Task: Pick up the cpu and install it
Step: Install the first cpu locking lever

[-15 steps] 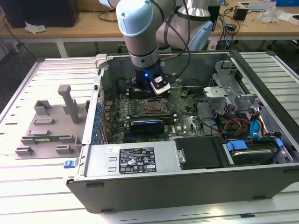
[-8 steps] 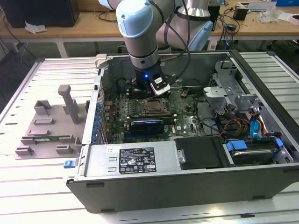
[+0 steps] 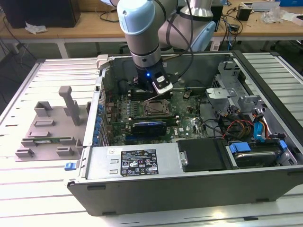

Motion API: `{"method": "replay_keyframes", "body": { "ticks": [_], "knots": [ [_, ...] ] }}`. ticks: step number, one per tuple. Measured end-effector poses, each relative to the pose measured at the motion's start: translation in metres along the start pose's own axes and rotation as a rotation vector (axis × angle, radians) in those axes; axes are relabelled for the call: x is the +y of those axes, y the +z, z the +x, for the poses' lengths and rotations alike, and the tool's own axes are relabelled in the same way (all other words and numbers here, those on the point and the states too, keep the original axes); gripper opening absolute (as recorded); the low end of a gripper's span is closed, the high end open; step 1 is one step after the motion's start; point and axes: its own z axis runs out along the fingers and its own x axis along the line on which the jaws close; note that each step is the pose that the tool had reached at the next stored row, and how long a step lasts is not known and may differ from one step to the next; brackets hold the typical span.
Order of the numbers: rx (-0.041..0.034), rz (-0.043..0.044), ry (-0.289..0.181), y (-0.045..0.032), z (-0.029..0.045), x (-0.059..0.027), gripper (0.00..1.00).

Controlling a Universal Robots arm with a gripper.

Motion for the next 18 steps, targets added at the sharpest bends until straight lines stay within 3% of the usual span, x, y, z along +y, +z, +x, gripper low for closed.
{"method": "replay_keyframes", "body": {
  "ticks": [10, 18],
  "knots": [
    [0.0001, 0.0002, 0.0, -0.0221, -0.0025, 0.0125, 0.11],
    [-0.0001, 0.0, 0.0, -0.0292, -0.0026, 0.0166, 0.11]
  ]
}}
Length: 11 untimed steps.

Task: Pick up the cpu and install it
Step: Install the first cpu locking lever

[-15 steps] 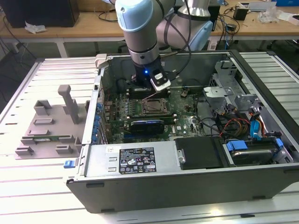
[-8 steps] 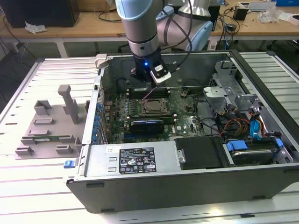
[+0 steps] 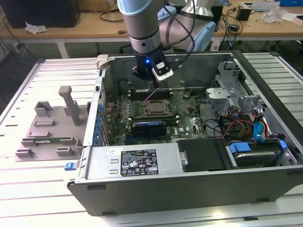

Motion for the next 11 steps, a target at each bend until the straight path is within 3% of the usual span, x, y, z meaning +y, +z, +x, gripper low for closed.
{"method": "replay_keyframes", "body": {
  "ticks": [4, 11],
  "knots": [
    [-0.0011, 0.0001, 0.0, -0.0008, 0.0001, -0.0023, 0.11],
    [-0.0133, -0.0016, -0.003, -0.0033, 0.0041, -0.0088, 0.11]
  ]
}}
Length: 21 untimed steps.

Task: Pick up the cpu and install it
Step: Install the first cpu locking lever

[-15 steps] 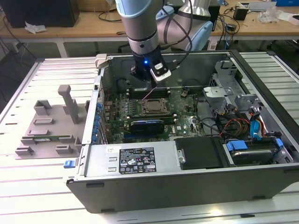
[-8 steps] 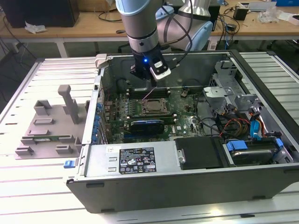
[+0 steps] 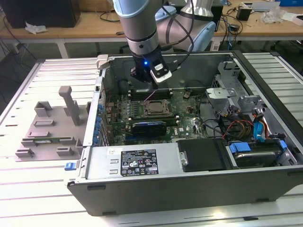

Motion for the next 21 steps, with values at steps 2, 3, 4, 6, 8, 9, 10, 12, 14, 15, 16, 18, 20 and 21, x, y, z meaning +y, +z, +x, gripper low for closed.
{"method": "replay_keyframes", "body": {
  "ticks": [2, 3, 4, 6, 8, 9, 10, 12, 14, 15, 16, 18, 20, 21],
  "knots": [
    [-0.002, -0.0004, -0.001, 0.0001, 0.0001, -0.0012, 0.11],
    [-0.0034, -0.0008, -0.001, 0.0007, 0.0002, -0.002, 0.11],
    [-0.0041, -0.0007, -0.001, 0.0012, 0.0003, -0.0026, 0.11],
    [-0.0048, -0.0007, -0.001, 0.002, 0.0005, -0.0033, 0.11],
    [-0.0048, -0.0007, -0.001, 0.0021, 0.0005, -0.0033, 0.11],
    [-0.0048, -0.0007, -0.001, 0.0022, 0.0005, -0.0033, 0.11],
    [-0.0053, -0.0012, -0.001, 0.0027, 0.0005, -0.0034, 0.11],
    [-0.0068, -0.0011, -0.002, 0.0049, 0.0009, -0.0041, 0.11],
    [-0.0086, -0.0013, -0.002, 0.0081, 0.0015, -0.005, 0.11],
    [-0.0094, -0.0015, -0.003, 0.0097, 0.0017, -0.0055, 0.11],
    [-0.0106, -0.0016, -0.003, 0.0116, 0.0021, -0.006, 0.11],
    [-0.0189, 0.0026, 0.021, 0.0148, 0.0027, -0.007, 0.11],
    [-0.0295, 0.0088, 0.056, 0.0178, 0.0032, -0.0078, 0.11],
    [-0.0332, 0.0102, 0.065, 0.0191, 0.0034, -0.0082, 0.11]
  ]
}}
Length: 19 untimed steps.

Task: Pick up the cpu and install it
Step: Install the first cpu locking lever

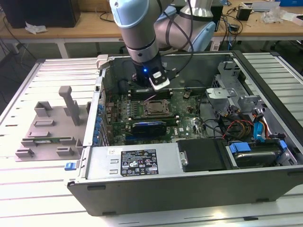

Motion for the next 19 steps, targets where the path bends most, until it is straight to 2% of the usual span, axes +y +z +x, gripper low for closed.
{"method": "replay_keyframes", "body": {
  "ticks": [3, 8, 16, 17, 18, 19],
  "knots": [
    [-0.0056, -0.0001, 0.003, 0.0036, 0.0013, -0.0011, 0.11],
    [-0.0236, -0.0042, -0.001, 0.0115, 0.0061, -0.0034, 0.11],
    [-0.0294, -0.0042, -0.002, 0.0152, 0.011, -0.0012, 0.11],
    [-0.0479, 0.0047, -0.004, 0.0173, 0.0145, -0.0023, 0.11],
    [-0.0552, 0.0076, -0.002, 0.0188, 0.0149, -0.0028, 0.11],
    [-0.0565, 0.0086, 0.0, 0.0192, 0.015, -0.003, 0.11]
  ]
}}
